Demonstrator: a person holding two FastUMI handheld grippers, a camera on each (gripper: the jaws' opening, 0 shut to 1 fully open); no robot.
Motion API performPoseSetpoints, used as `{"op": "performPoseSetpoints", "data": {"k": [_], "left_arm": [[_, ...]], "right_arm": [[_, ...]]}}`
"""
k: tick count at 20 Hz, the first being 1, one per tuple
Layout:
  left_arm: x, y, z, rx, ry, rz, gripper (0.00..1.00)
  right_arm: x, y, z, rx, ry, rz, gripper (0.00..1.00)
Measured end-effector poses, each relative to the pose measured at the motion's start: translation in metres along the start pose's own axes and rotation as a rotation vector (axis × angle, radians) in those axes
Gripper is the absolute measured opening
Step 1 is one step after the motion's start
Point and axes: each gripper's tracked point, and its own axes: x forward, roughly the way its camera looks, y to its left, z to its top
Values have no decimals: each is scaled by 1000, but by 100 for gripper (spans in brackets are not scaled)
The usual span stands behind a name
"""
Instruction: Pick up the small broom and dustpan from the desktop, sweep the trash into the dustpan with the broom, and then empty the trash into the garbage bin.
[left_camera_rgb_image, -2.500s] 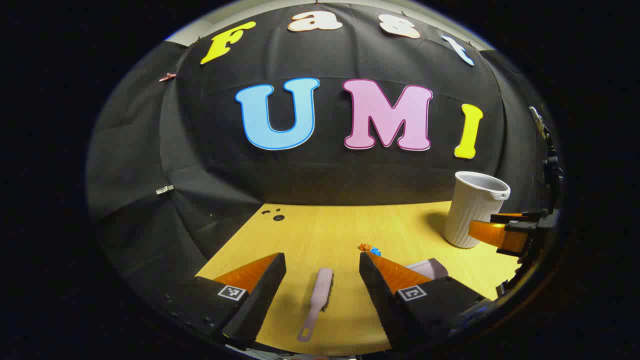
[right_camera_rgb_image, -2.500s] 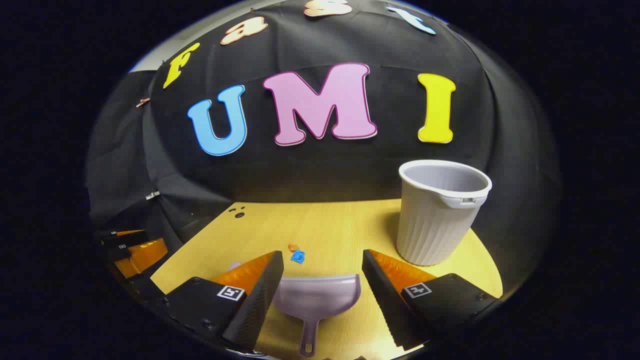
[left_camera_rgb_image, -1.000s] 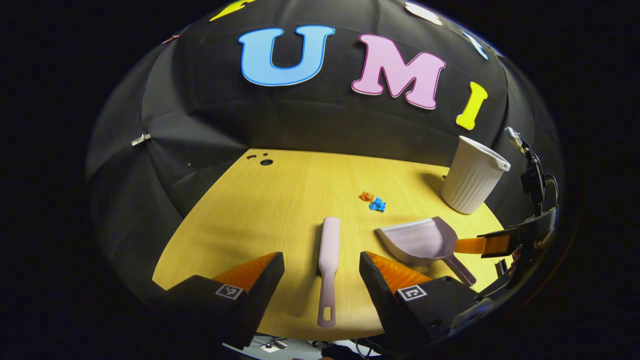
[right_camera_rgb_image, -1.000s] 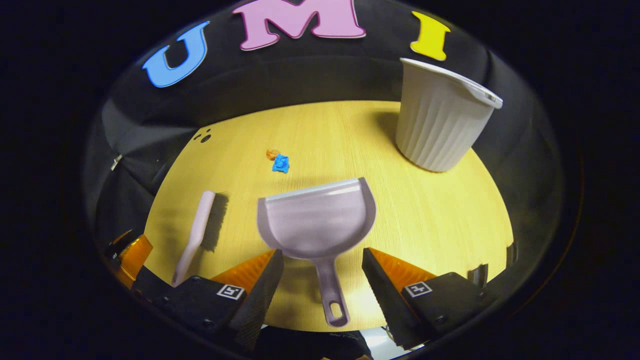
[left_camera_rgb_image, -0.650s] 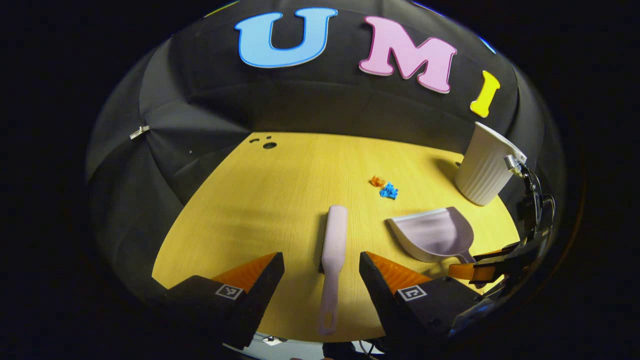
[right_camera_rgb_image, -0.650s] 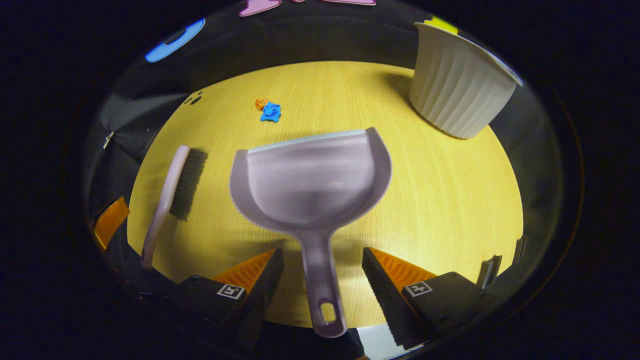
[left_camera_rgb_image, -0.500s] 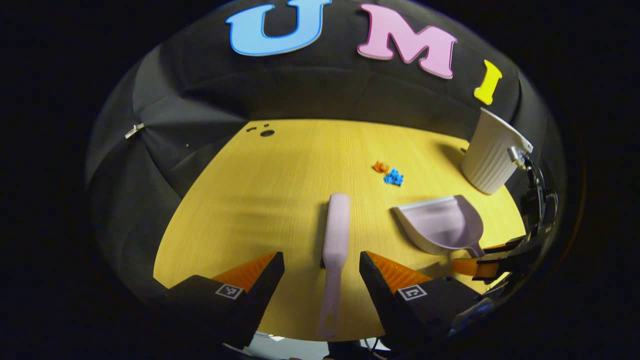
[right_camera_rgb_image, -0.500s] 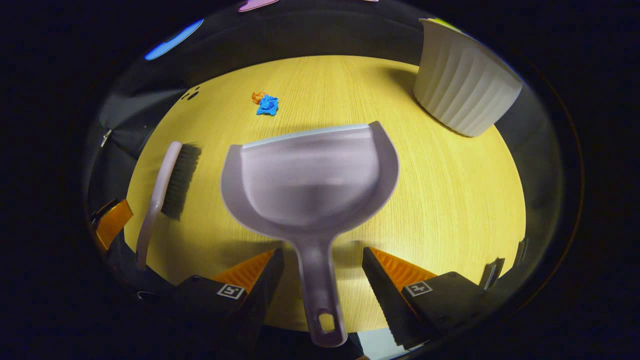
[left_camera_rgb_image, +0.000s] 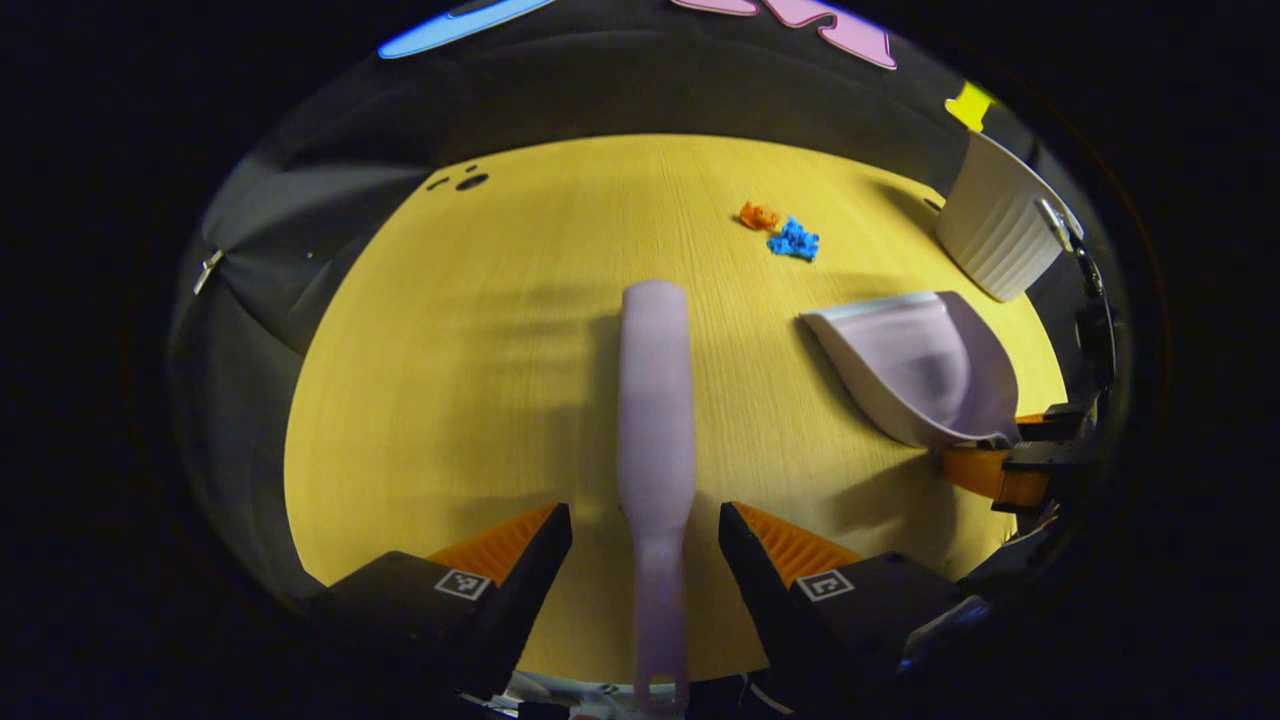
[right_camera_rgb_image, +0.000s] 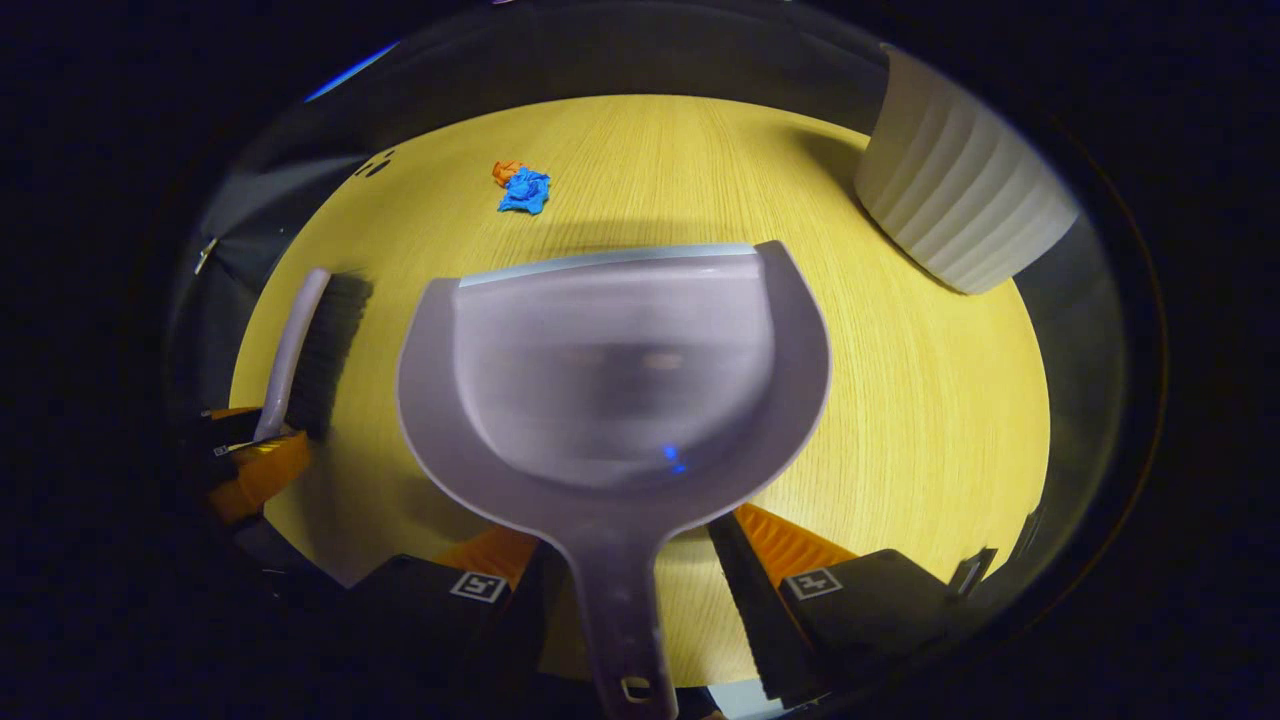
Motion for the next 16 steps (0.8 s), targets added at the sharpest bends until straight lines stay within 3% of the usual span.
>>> {"op": "performPoseSetpoints", "data": {"k": [2, 3, 6, 9, 10, 14, 15, 16], "left_arm": [[2, 1, 0, 32, 2, 17, 93], [3, -2, 1, 50, 5, 24, 93], [12, -13, 0, 65, 26, 18, 88], [15, -18, -2, 43, 27, 23, 69], [18, -20, -2, 28, 21, 16, 66], [23, -23, 3, -45, 7, 14, 37], [24, -24, 3, -44, 4, 13, 31], [23, -24, 4, -43, 0, 14, 30]], "right_arm": [[3, 1, 4, -14, -6, 8, 76], [3, 2, 5, -16, -2, 8, 56], [3, 0, 5, -13, 21, 19, 36], [4, 2, 6, -45, 23, 50, 42], [3, 2, 6, -49, 23, 62, 33], [5, 4, 5, -56, 24, 102, 42], [5, 4, 6, -60, 22, 110, 37], [5, 3, 5, -62, 25, 121, 41]]}}
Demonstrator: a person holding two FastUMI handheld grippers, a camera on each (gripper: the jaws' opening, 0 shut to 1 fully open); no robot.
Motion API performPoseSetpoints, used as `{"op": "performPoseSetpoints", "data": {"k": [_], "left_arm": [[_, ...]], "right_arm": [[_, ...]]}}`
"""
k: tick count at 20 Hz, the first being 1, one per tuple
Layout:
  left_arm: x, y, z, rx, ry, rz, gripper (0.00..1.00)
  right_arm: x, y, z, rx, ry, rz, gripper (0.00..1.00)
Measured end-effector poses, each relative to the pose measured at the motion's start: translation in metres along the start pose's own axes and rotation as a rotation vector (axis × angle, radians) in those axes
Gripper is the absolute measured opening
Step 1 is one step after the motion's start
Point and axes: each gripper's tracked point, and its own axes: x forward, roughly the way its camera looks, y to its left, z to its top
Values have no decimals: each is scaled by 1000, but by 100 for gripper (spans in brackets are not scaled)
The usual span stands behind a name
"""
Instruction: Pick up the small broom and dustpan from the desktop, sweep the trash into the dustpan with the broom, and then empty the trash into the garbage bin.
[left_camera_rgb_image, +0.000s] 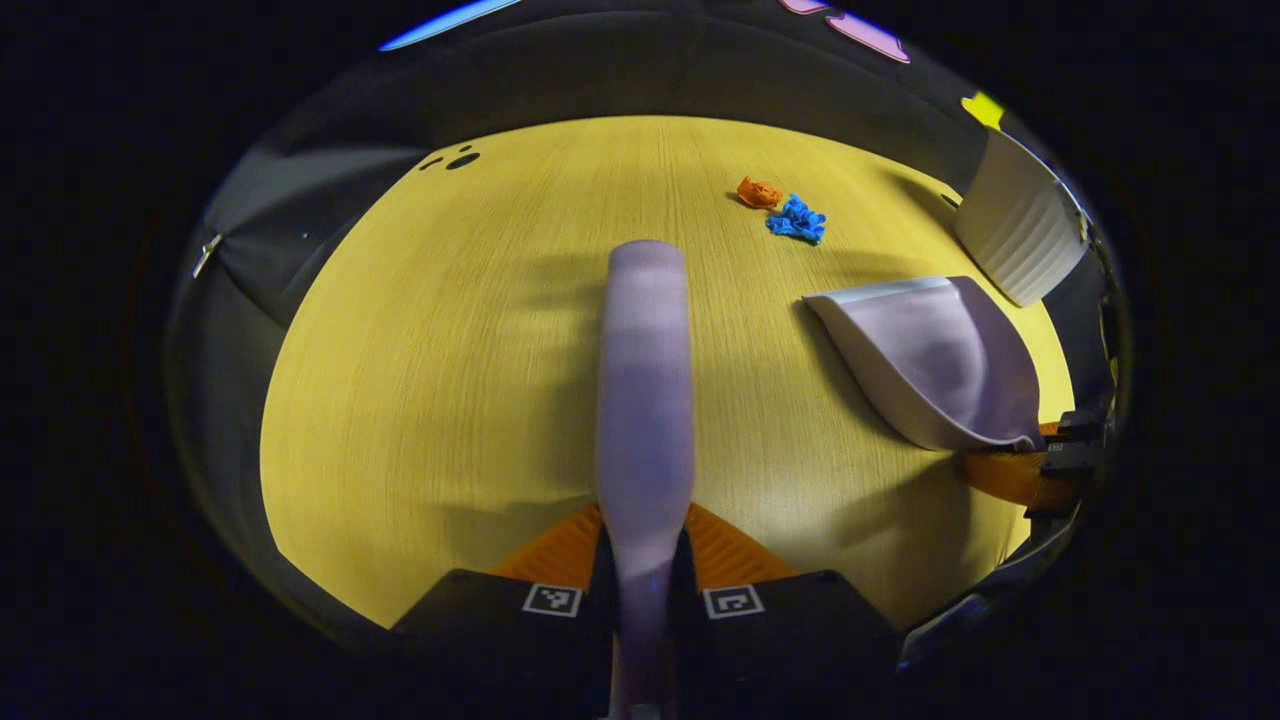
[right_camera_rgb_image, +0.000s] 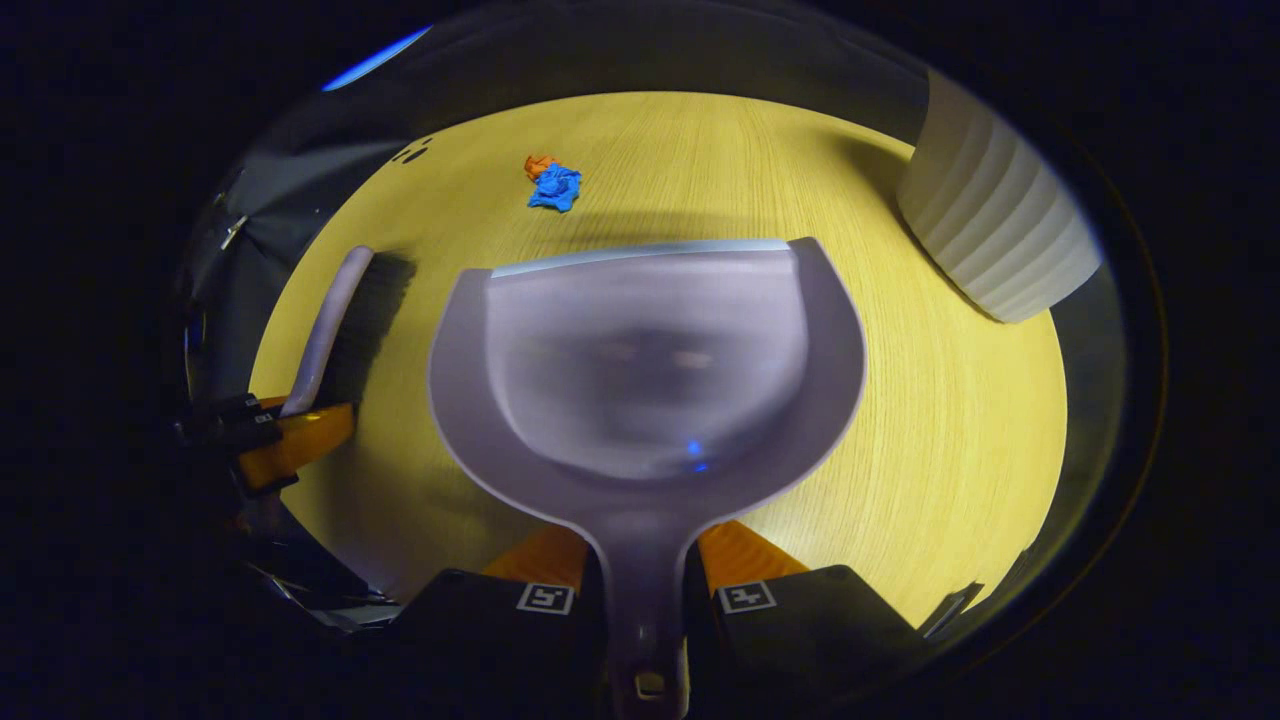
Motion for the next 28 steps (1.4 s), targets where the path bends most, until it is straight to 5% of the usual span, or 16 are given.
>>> {"op": "performPoseSetpoints", "data": {"k": [2, 8, 14, 20, 28], "left_arm": [[0, -1, 1, 3, -14, 2, 29], [-2, 2, 10, -28, -44, -4, 26], [-8, 10, 53, 47, -91, 0, 26], [12, 19, 117, 212, -115, 11, 25], [62, 0, 196, 408, -103, -85, 26]], "right_arm": [[-1, -1, 0, -14, -2, 18, 31], [-7, -6, -2, -83, 0, 42, 35], [-11, -13, -3, -126, 1, 52, 35], [-21, -19, -1, -146, 21, 68, 35], [-37, -44, -1, -210, 51, 45, 39]]}}
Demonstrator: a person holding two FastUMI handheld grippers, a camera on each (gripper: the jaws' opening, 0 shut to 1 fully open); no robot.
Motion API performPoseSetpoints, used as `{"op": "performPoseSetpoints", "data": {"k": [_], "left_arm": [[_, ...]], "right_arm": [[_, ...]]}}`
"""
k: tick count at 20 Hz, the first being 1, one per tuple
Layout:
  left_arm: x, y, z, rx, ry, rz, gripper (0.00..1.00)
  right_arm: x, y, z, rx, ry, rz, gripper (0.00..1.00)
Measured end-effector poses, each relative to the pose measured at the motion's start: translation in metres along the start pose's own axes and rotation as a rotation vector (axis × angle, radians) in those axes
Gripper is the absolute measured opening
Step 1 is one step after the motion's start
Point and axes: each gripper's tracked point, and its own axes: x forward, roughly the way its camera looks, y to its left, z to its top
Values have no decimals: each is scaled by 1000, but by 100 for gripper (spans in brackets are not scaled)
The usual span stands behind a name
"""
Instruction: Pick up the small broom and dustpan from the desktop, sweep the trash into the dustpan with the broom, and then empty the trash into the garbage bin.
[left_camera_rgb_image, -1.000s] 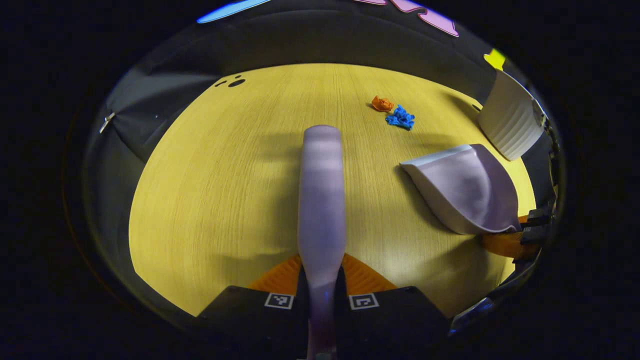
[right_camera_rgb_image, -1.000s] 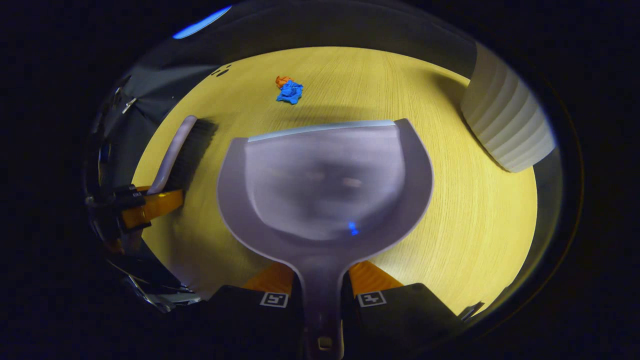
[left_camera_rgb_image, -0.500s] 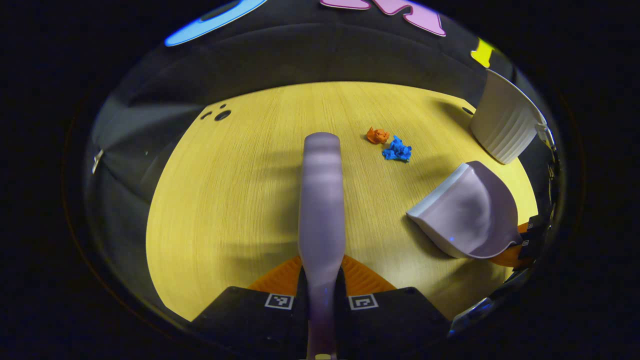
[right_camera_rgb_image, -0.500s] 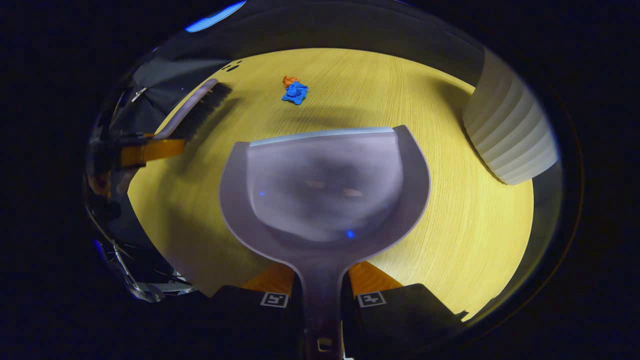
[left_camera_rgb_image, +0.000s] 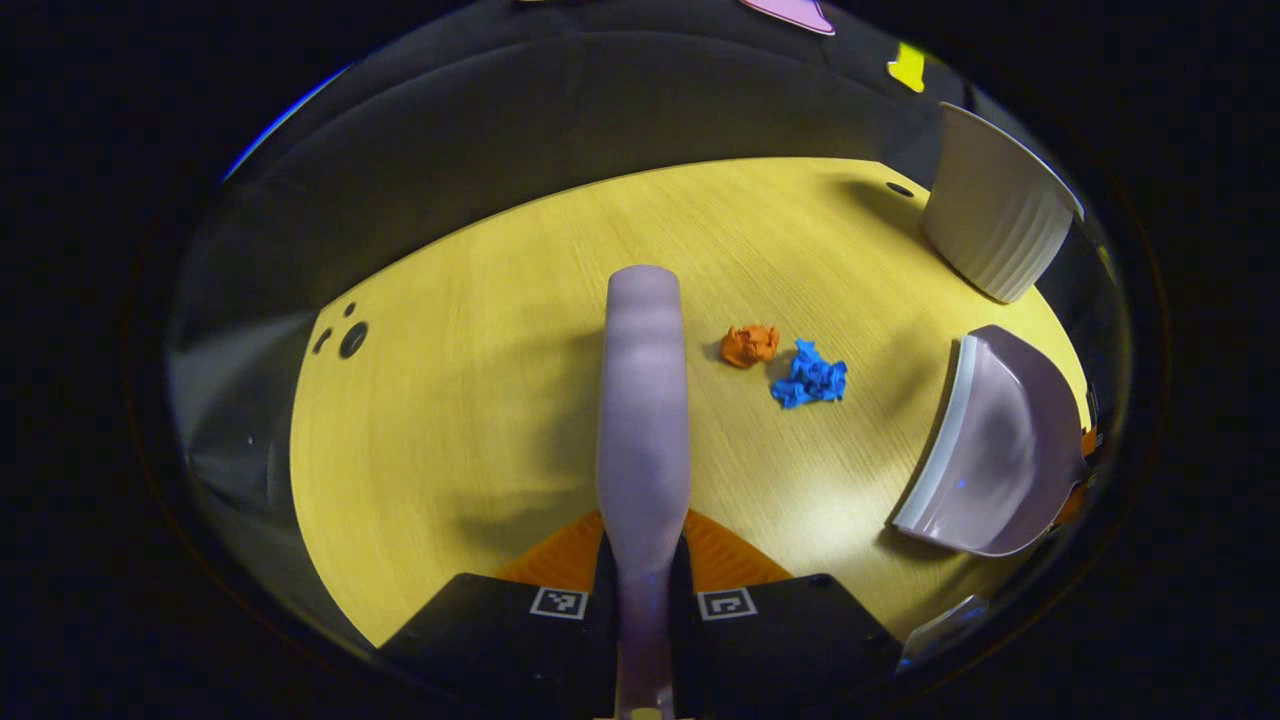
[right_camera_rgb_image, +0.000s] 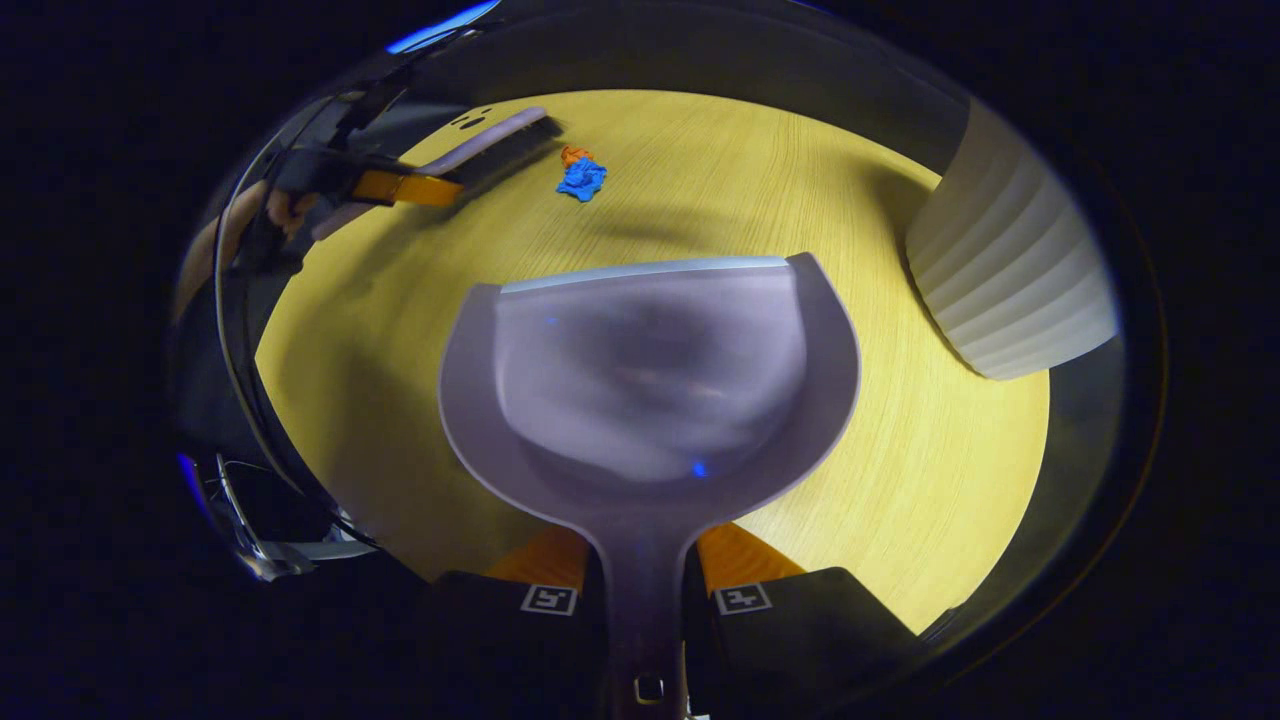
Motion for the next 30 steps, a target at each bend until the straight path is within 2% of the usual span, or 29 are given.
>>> {"op": "performPoseSetpoints", "data": {"k": [1, 3, 4, 7, 8, 10, 11, 13, 14, 16, 17, 19, 24, 25, 26, 27, 29, 30], "left_arm": [[7, 5, 5, 45, 7, 1, 26], [16, 2, 14, 149, 28, -31, 25], [20, -1, 17, 197, 38, -50, 26], [22, -22, 24, 306, 69, -127, 26], [23, -29, 24, 337, 77, -151, 27], [20, -43, 22, 393, 95, -206, 28], [16, -52, 18, 421, 105, -232, 26], [10, -76, 13, 469, 123, -286, 26], [5, -89, 8, 477, 137, -317, 27], [-7, -113, -5, 488, 163, -374, 26], [-12, -123, -11, 500, 172, -397, 27], [-18, -143, -24, 506, 188, -430, 26], [-43, -188, -44, 387, 208, -516, 26], [-46, -193, -48, 371, 212, -527, 26], [-49, -196, -51, 357, 215, -531, 28], [-53, -201, -54, 332, 219, -545, 25], [-68, -219, -57, 274, 218, -619, 26], [-74, -223, -62, 267, 219, -632, 25]], "right_arm": [[-1, -2, 1, -11, 2, -1, 35], [1, -4, 2, -29, 5, -1, 35], [2, -5, 3, -36, 7, 2, 39], [5, -6, 5, -60, 0, 10, 31], [6, -7, 6, -71, -10, 6, 35], [3, -9, 6, -105, -14, 2, 35], [5, -9, 6, -116, -14, 6, 39], [4, -14, 8, -132, -18, 13, 35], [4, -17, 9, -140, -20, 12, 31], [1, -18, 11, -142, -25, 12, 35], [1, -19, 10, -142, -27, 13, 31], [3, -19, 10, -140, -27, 15, 35], [1, -20, 8, -115, -25, 32, 35], [2, -20, 9, -116, -29, 32, 31], [4, -21, 10, -114, -33, 35, 35], [6, -22, 11, -106, -33, 40, 35], [5, -29, 17, -104, -44, 35, 35], [4, -33, 21, -112, -50, 28, 35]]}}
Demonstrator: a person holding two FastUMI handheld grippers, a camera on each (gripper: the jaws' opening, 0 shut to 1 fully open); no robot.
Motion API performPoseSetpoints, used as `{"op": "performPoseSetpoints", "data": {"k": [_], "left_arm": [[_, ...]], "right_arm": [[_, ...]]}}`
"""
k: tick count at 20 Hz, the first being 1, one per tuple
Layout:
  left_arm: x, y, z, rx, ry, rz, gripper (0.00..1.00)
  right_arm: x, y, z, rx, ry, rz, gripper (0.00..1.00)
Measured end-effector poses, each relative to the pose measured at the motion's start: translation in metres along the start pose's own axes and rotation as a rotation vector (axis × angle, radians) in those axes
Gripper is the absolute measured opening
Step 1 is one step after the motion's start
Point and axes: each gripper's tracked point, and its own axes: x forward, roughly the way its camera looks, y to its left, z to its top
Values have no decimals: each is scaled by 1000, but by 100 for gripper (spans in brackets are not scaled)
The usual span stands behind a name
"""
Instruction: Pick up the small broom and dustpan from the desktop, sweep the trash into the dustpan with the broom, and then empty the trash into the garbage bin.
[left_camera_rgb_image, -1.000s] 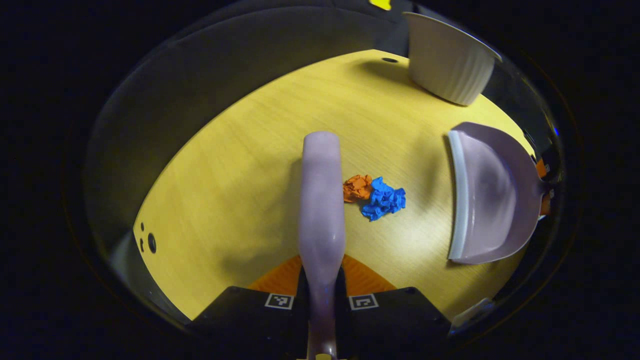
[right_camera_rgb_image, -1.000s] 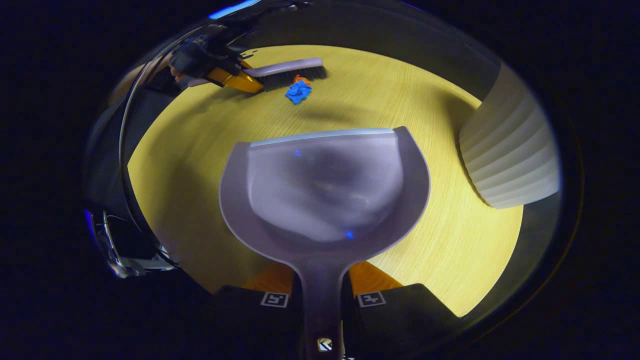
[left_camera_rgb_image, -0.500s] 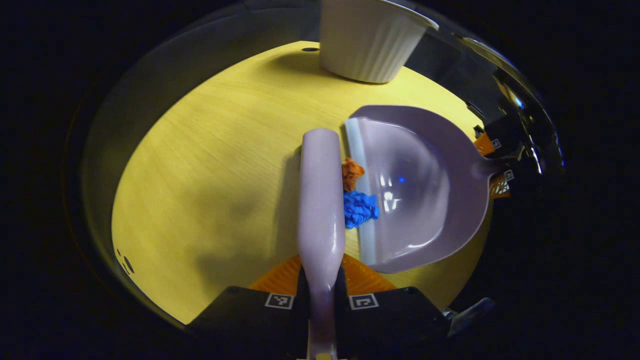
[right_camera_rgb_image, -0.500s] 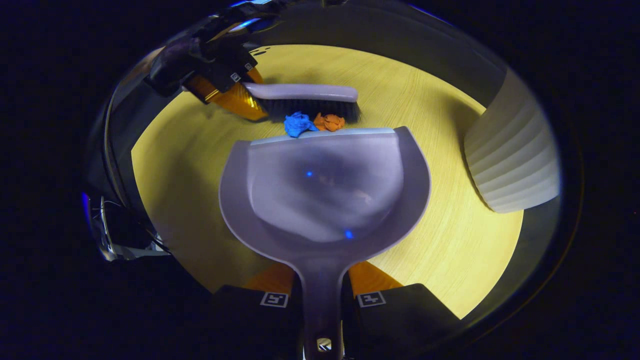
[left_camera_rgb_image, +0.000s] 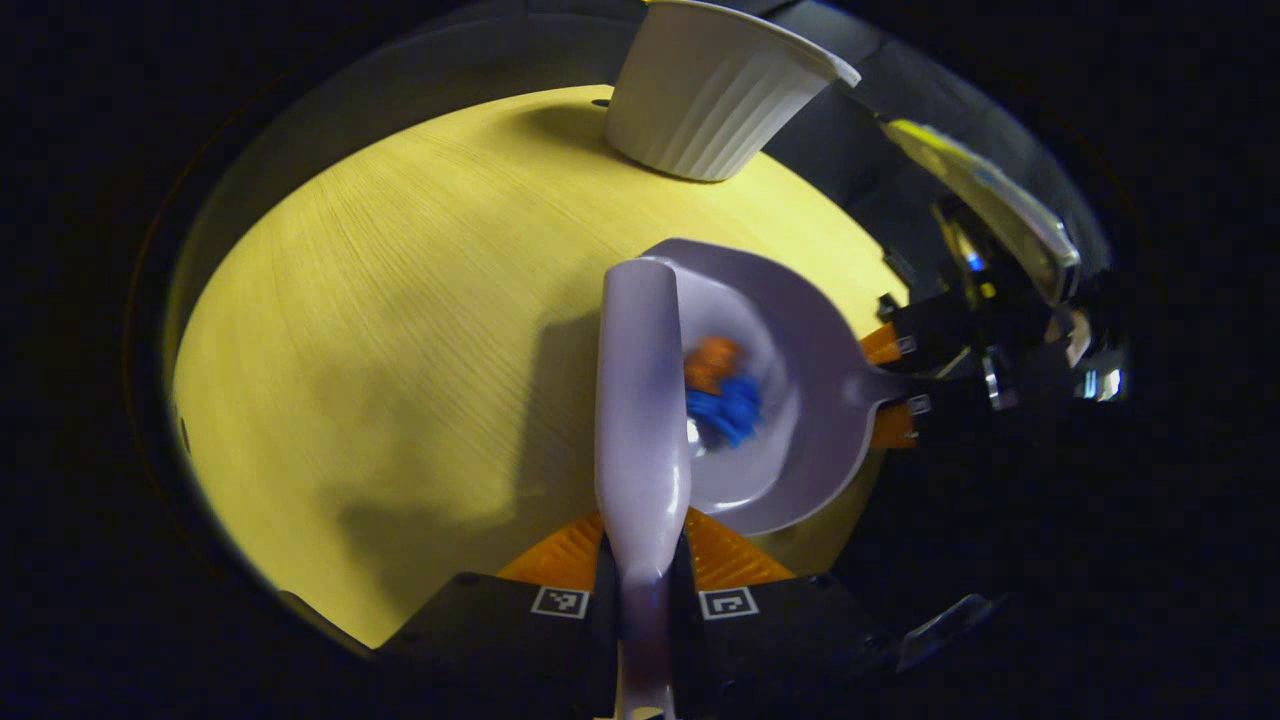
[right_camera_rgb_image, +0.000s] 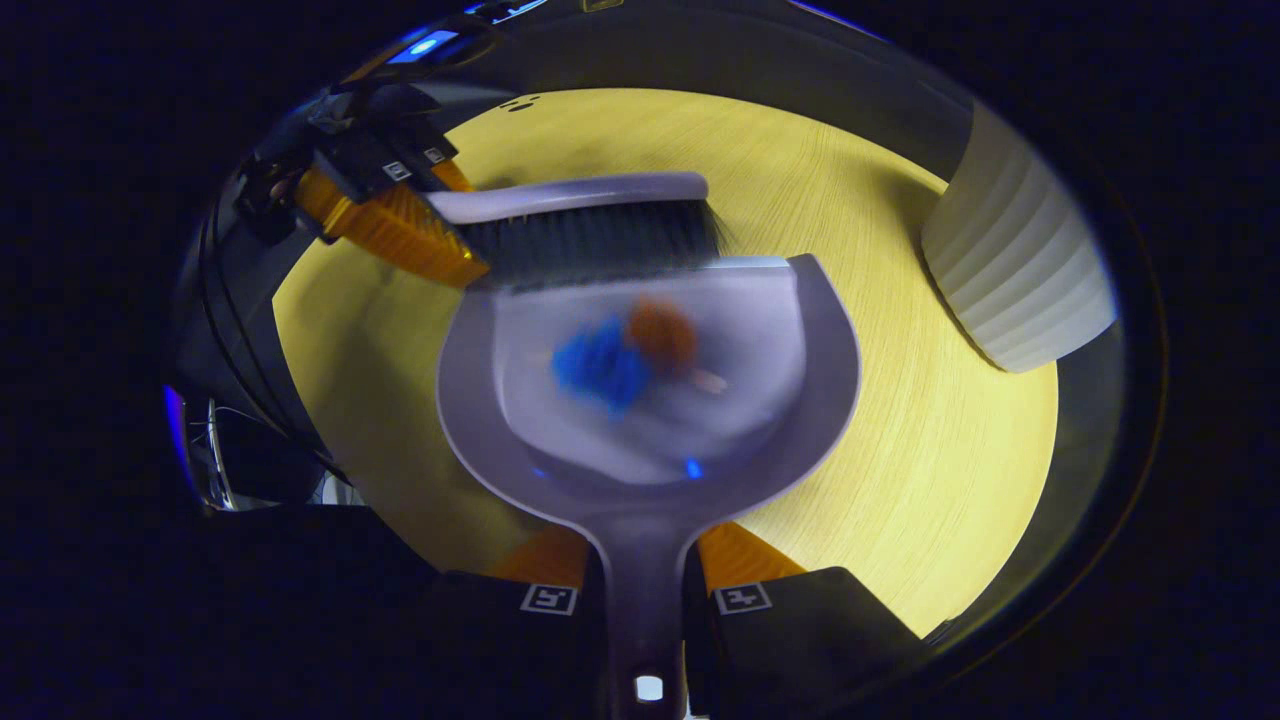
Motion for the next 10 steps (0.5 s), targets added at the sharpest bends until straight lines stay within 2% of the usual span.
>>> {"op": "performPoseSetpoints", "data": {"k": [4, 8, 10], "left_arm": [[-9, -3, -11, -9, -48, 105, 25], [-50, -7, -20, -89, -192, 187, 26], [-80, -5, -36, -147, -259, 258, 26]], "right_arm": [[-6, -24, -2, -2, -13, -15, 35], [-23, -58, -2, 33, -44, -15, 35], [-33, -77, 3, 38, -62, -23, 35]]}}
